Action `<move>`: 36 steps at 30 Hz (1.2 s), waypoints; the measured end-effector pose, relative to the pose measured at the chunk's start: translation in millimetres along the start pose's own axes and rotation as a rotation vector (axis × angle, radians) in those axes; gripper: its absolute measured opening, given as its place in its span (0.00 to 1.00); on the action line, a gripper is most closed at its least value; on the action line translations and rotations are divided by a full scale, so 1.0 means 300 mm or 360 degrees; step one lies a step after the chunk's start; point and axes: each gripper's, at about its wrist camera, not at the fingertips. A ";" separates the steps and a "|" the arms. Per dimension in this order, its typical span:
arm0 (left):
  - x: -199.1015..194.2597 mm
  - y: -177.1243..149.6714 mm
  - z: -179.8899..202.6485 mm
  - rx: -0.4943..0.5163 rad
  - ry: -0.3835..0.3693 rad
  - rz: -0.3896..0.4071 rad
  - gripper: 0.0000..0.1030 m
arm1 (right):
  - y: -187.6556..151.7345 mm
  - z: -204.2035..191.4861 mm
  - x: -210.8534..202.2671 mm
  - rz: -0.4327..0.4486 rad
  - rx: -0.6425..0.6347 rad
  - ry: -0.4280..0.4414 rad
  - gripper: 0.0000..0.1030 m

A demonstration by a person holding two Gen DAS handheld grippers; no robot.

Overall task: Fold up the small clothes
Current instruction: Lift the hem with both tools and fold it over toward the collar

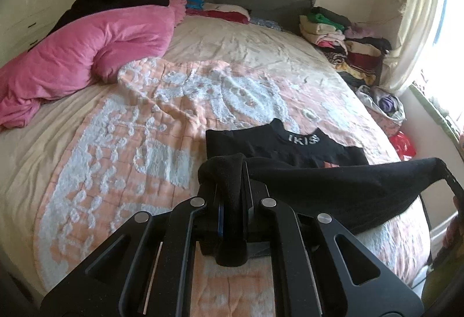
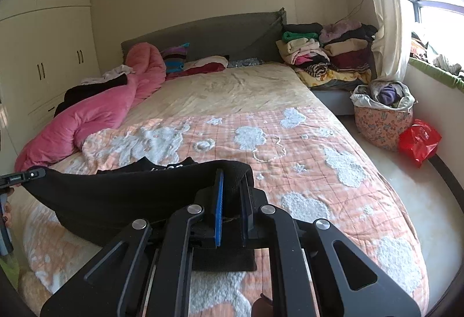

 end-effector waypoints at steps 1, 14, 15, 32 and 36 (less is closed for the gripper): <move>0.014 0.005 -0.005 -0.0023 0.0000 0.0000 0.02 | 0.003 0.001 0.016 -0.0009 0.0002 0.0000 0.08; 0.147 0.074 0.014 -0.0116 0.0039 0.0018 0.02 | 0.044 0.047 0.239 -0.0155 0.0074 0.0000 0.08; 0.153 0.079 0.013 -0.0128 0.0032 0.0019 0.02 | 0.045 0.048 0.258 -0.0169 0.0071 -0.0009 0.08; 0.318 0.054 -0.005 -0.0110 0.0126 -0.0005 0.04 | 0.009 0.029 0.412 -0.0303 -0.0043 -0.0075 0.09; 0.328 0.031 0.001 -0.0091 0.0142 -0.0004 0.08 | -0.015 0.011 0.430 -0.0334 -0.0117 -0.0124 0.16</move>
Point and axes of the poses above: each gripper's, at about its wrist camera, not at the fingertips, and x roughly the way its jaws point, z to its right, y to its top, and after that the axes turned 9 degrees about -x, right-handed
